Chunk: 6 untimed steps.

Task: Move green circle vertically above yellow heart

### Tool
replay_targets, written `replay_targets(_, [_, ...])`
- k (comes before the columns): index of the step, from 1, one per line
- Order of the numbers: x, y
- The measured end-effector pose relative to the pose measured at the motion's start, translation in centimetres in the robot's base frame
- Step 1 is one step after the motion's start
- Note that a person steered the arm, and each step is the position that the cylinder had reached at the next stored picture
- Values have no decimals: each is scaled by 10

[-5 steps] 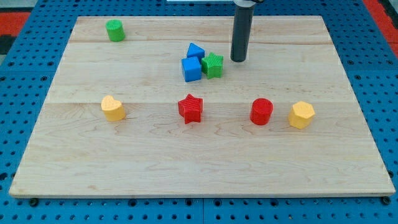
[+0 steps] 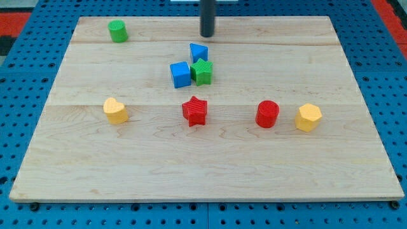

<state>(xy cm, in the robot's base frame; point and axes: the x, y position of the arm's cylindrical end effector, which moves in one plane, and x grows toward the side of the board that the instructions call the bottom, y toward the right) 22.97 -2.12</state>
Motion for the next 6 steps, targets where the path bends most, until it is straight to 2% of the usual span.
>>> replay_targets(1, [-24, -95])
replay_targets(2, [-38, -137])
replay_targets(3, [-36, -187])
replay_targets(4, [-8, -241])
replay_targets(5, [-20, -168])
replay_targets(6, [-19, -149])
